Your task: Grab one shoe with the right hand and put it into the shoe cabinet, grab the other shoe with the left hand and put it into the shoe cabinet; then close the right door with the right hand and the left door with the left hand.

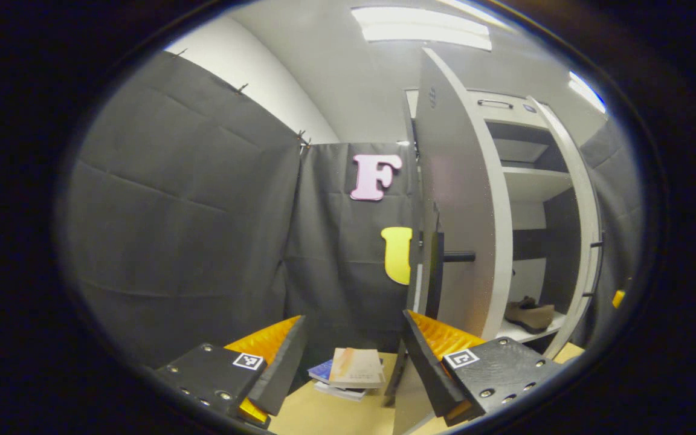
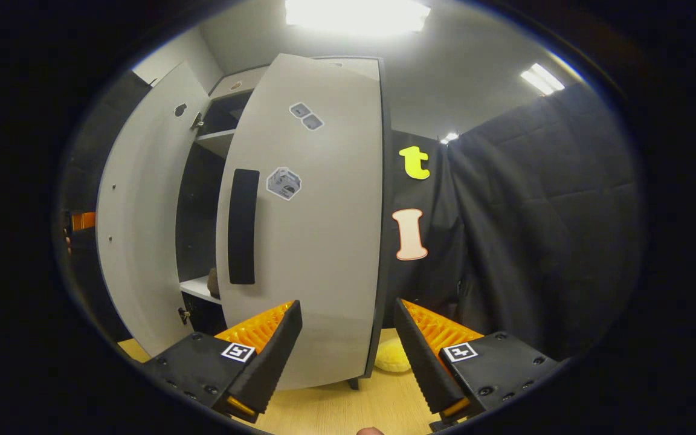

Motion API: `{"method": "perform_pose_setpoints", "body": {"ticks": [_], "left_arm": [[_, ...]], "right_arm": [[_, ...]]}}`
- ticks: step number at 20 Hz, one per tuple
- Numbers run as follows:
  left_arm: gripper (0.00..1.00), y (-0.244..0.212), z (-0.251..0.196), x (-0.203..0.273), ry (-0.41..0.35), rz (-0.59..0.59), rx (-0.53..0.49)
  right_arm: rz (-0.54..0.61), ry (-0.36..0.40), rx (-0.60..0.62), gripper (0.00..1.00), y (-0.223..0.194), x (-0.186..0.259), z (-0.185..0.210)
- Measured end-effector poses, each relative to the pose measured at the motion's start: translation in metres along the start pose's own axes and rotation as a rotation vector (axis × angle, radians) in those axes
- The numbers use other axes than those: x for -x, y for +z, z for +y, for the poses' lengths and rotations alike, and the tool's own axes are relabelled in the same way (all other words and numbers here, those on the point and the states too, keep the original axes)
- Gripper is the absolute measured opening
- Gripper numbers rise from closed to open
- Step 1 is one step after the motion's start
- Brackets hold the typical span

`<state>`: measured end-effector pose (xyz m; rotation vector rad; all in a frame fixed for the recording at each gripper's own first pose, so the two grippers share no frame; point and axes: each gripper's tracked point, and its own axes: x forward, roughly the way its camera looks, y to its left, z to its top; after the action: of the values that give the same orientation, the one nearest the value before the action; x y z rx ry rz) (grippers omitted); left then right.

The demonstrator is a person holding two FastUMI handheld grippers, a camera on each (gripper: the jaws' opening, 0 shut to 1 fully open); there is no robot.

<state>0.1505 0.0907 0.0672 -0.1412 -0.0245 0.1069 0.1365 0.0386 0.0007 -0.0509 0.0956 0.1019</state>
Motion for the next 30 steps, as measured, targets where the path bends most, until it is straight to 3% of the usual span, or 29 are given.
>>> {"method": "perform_pose_setpoints", "body": {"ticks": [11,16,23,24,25,26,27,30], "left_arm": [[0.99,-0.011,-0.126,-0.011,-0.197,-0.025,0.042],[0.99,-0.013,-0.168,-0.029,-0.241,-0.024,0.028],[0.99,-0.021,-0.146,-0.012,-0.238,-0.015,-0.010],[0.91,-0.021,-0.138,-0.006,-0.234,-0.015,-0.018],[0.91,-0.021,-0.129,0.000,-0.229,-0.014,-0.023],[0.99,-0.020,-0.121,0.007,-0.225,-0.013,-0.027],[0.91,-0.019,-0.114,0.015,-0.219,-0.012,-0.031],[0.91,-0.018,-0.096,0.039,-0.212,0.002,-0.045]], "right_arm": [[0.022,-0.045,0.001,0.98,-0.008,0.023,-0.023],[0.033,-0.042,-0.007,0.98,-0.013,0.028,-0.020],[0.035,0.042,-0.051,0.98,-0.008,0.020,0.010],[0.028,0.048,-0.056,0.98,-0.005,0.020,0.013],[0.022,0.053,-0.057,0.98,-0.002,0.020,0.016],[0.016,0.057,-0.057,0.96,0.000,0.019,0.017],[0.010,0.061,-0.058,0.98,0.004,0.021,0.019],[-0.010,0.071,-0.070,0.98,0.009,0.028,0.022]]}}
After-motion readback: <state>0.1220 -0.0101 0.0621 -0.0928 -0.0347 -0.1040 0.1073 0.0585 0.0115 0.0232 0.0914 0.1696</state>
